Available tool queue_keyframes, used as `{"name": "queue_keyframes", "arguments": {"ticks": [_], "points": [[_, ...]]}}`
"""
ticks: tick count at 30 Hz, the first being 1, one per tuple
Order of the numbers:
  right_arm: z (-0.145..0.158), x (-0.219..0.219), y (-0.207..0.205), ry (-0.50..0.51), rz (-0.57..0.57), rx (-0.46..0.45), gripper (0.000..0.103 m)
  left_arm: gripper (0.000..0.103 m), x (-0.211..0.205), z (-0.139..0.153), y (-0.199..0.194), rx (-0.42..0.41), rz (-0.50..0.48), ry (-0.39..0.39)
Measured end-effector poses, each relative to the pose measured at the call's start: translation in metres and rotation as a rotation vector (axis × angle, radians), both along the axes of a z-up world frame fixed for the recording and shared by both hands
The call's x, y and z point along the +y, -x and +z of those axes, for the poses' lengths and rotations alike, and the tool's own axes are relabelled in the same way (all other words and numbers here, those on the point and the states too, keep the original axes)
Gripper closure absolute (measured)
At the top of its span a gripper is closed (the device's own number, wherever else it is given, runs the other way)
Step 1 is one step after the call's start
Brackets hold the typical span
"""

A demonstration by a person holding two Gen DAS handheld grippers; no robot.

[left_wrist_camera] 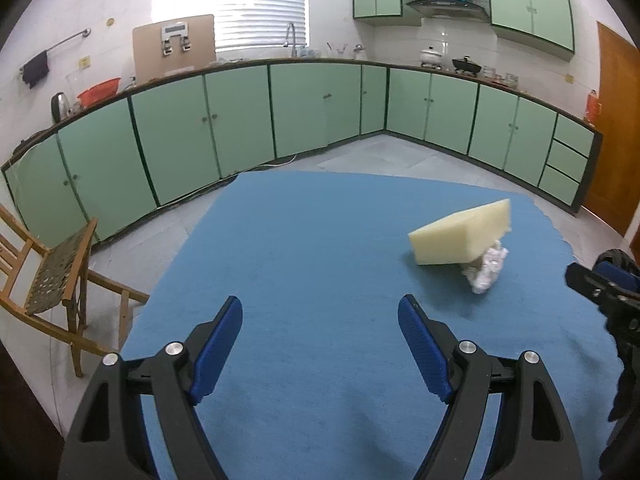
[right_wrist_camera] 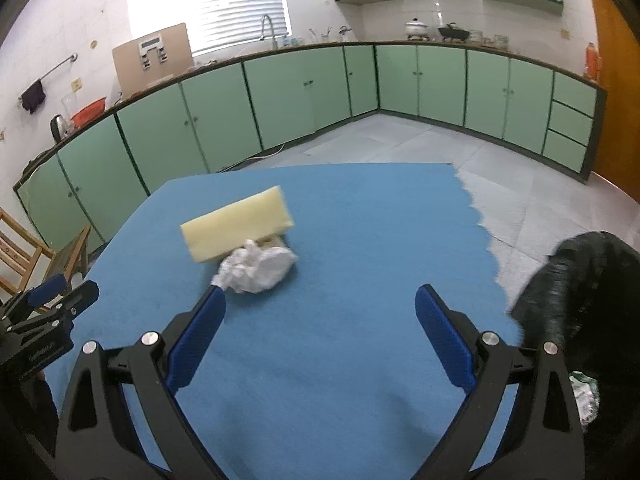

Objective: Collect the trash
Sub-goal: 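Move both grippers back toward the yellow sponge and tissue on the table, then grasp the white tissue with the right gripper while the left grasps the yellow sponge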

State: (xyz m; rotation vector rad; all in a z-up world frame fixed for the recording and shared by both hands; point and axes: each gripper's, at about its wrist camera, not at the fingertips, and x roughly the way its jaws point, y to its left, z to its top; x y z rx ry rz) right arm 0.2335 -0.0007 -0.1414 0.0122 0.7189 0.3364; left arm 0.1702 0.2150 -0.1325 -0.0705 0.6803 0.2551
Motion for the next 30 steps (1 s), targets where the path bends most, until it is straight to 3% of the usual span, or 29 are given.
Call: {"name": "queue_keyframes", "arguments": {"ticks": [10, 14, 17, 18, 20, 23, 26, 30], "points": [[-0.02, 0.05, -0.027, 0.027, 0.034, 0.045, 0.011, 0.024, 0.018, -0.008, -0.009, 0.011, 0.019, -0.013], [-0.029, 0.059, -0.04, 0.048, 0.048, 0.073, 0.021, 0.024, 0.024, -0.009, -0.014, 0.018, 0.032, -0.003], [-0.034, 0.063, -0.047, 0.055, 0.053, 0.089, 0.022, 0.024, 0.026, -0.01, -0.018, 0.022, 0.037, 0.008], [-0.035, 0.064, -0.049, 0.053, 0.056, 0.094, 0.026, 0.024, 0.026, -0.011, -0.02, 0.024, 0.037, 0.012], [-0.039, 0.065, -0.053, 0.037, 0.079, 0.121, 0.048, 0.024, 0.025, -0.012, -0.022, 0.028, 0.037, 0.016], [-0.044, 0.065, -0.057, 0.009, 0.115, 0.158, 0.072, 0.024, 0.021, -0.015, -0.024, 0.034, 0.027, 0.016], [-0.04, 0.063, -0.053, -0.005, 0.136, 0.149, 0.084, 0.024, 0.015, -0.015, -0.028, 0.038, 0.015, 0.018], [-0.032, 0.05, -0.047, 0.007, 0.128, 0.133, 0.086, 0.024, 0.006, -0.014, -0.031, 0.038, -0.003, 0.032]]}}
